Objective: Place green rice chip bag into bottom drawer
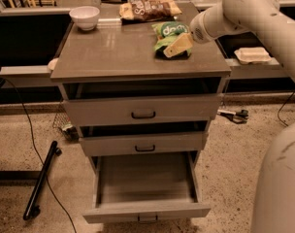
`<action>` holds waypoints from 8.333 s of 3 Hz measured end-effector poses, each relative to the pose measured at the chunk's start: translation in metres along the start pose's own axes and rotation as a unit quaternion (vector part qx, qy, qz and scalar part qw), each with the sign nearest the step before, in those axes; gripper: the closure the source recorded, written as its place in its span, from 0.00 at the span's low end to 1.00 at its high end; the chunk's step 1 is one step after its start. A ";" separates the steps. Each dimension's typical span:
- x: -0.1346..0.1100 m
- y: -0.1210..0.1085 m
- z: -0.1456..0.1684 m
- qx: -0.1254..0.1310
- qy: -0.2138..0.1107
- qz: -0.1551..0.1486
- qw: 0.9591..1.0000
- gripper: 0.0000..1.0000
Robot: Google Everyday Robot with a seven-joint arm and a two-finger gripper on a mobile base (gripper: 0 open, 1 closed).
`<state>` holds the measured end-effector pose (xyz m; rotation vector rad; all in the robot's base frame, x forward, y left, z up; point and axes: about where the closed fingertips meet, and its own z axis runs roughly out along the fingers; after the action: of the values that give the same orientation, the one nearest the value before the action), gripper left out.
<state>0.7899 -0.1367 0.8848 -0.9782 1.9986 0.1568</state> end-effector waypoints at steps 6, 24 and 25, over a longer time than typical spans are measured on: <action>0.006 0.007 0.073 0.040 0.048 0.093 0.994 0.47; 0.286 0.282 0.014 -0.333 -0.054 -0.386 0.859 1.00; 0.342 0.291 0.049 -0.365 -0.050 -0.394 0.842 1.00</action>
Offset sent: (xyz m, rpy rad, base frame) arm 0.0387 0.0306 -0.0284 0.0768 0.0996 -0.0687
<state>0.5181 -0.1139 0.5244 -2.1477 1.2742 0.5148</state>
